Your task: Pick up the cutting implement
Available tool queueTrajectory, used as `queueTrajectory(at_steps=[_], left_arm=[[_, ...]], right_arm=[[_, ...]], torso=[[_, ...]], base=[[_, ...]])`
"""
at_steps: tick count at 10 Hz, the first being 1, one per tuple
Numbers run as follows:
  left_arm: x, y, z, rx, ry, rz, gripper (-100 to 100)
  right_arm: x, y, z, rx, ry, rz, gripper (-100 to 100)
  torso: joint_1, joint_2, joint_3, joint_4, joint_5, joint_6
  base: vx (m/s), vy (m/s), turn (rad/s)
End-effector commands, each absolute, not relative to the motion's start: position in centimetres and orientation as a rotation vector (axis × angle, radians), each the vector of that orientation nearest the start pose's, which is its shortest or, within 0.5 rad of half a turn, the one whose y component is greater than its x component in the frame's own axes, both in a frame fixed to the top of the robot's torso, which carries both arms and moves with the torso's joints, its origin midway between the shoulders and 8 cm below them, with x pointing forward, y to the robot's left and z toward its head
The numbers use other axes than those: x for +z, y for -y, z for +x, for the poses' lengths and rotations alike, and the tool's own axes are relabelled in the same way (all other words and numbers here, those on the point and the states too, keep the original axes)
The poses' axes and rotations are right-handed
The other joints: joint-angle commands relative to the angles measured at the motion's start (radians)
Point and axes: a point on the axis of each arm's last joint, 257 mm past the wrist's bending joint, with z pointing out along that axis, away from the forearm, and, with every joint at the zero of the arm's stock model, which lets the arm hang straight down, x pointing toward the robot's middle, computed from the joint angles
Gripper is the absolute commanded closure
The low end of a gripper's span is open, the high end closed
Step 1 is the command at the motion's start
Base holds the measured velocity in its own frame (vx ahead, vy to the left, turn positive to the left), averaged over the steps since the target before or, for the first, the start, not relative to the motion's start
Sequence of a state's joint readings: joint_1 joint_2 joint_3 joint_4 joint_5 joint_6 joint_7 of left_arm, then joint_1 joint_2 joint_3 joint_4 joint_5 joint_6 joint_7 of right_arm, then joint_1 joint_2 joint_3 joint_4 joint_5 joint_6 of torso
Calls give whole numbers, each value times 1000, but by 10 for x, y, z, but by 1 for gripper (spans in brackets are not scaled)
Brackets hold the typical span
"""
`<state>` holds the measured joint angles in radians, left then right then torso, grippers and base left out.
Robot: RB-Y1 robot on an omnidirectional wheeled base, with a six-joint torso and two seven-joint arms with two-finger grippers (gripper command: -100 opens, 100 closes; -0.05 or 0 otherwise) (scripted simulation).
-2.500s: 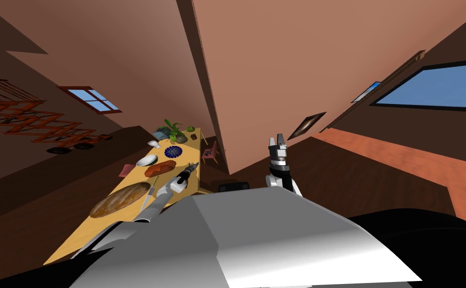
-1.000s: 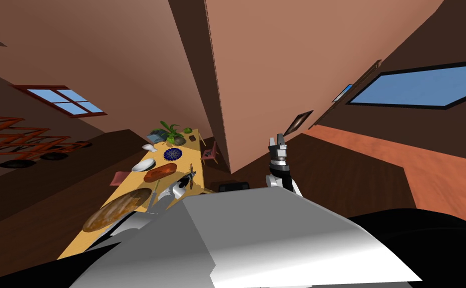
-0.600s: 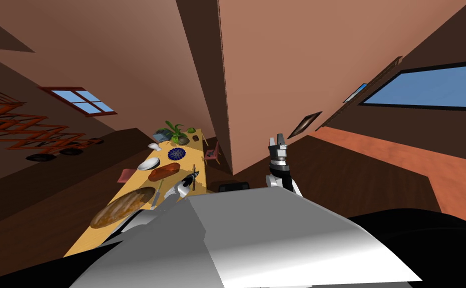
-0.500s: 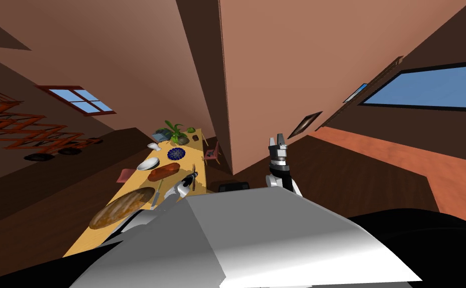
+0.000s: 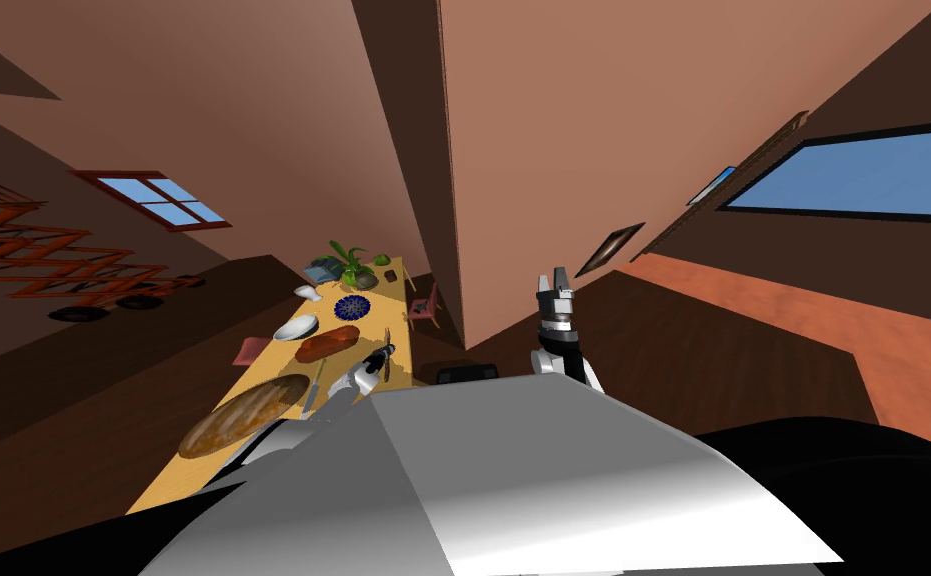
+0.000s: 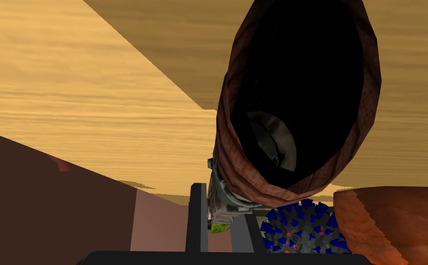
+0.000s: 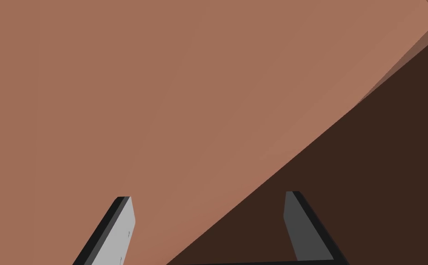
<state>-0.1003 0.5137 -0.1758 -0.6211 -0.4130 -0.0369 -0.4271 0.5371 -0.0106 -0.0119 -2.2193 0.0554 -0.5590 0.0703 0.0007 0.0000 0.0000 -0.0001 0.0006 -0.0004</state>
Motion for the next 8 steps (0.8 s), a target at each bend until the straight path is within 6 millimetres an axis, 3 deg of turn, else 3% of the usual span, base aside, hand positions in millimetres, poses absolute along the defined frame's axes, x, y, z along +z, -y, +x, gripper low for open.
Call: queueTrajectory(at_steps=[1,6,7,8], left_arm=[[-527,-512,372,193,-2301,-427,100],[-516,-542,366,210,-2293,-471,100],[-519,-536,366,207,-2294,-462,100],[-519,-536,365,207,-2294,-464,0]], right_arm=[[-4,280,343,1173,-696,612,0],[-4,280,343,1173,-696,612,0],[-4,280,343,1173,-696,612,0],[-4,280,343,1173,-696,612,0]], torso=[[0,0,0,0,0,0],[-2,3,2,1,0,0],[-2,4,2,1,0,0],[-1,2,1,1,0,0]], base=[[-37,-29,-111],[-59,-45,-76],[-29,-14,-17],[-5,-3,3]])
